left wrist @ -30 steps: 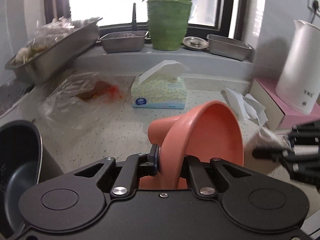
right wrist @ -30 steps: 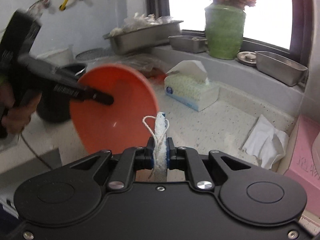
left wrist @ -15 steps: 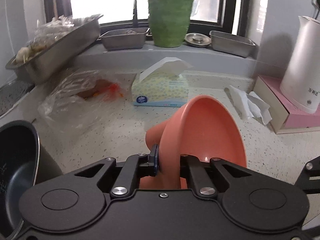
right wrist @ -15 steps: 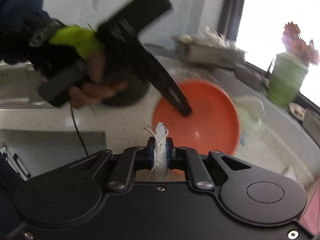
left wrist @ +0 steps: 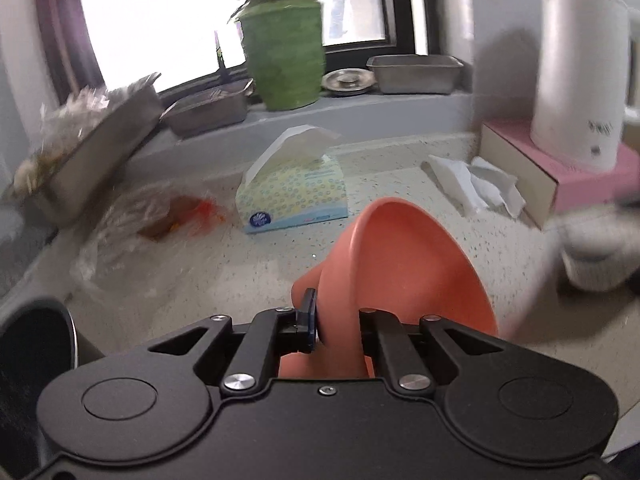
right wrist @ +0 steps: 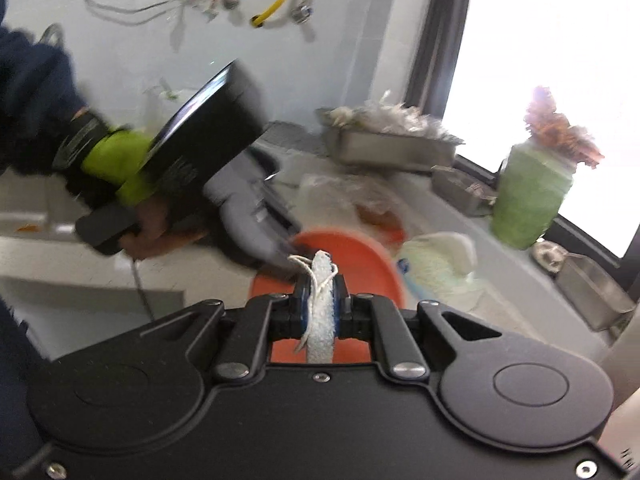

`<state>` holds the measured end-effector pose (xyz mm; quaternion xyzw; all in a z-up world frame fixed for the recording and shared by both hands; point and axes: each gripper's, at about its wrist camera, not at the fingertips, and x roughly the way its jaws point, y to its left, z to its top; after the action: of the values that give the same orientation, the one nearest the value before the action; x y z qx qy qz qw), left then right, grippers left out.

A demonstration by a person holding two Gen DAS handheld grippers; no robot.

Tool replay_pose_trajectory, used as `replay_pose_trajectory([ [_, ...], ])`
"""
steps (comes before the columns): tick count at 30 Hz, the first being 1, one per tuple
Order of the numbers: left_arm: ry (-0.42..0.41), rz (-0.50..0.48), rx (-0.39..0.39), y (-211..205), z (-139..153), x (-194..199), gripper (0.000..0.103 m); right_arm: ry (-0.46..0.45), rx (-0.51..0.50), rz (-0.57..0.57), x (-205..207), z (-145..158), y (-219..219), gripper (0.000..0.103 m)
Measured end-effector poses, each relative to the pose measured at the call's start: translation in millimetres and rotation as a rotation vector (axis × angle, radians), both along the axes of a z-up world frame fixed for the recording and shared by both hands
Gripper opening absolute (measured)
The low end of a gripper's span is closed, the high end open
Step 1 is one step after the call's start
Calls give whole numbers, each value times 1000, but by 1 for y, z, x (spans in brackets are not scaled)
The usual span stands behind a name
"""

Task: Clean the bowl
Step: 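Wipe the bowl's inner wall with the sponge in the right gripper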

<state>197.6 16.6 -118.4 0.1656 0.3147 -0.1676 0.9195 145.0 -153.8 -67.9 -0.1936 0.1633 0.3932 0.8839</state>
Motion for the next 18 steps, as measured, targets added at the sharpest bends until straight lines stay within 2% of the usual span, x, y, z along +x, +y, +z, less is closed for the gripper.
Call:
replay_pose_trajectory([
  [6,-48,-77,108,-13,-4,-10,9,-64,0,7,16,7,11,11],
  [10,-63,-93,154,-16,-7,-14,10,-83,-7,4,22,7,15,11],
  [18,-36,-68,117,-4,-6,-11,12,-62,-3,-47,39,3,9,12],
])
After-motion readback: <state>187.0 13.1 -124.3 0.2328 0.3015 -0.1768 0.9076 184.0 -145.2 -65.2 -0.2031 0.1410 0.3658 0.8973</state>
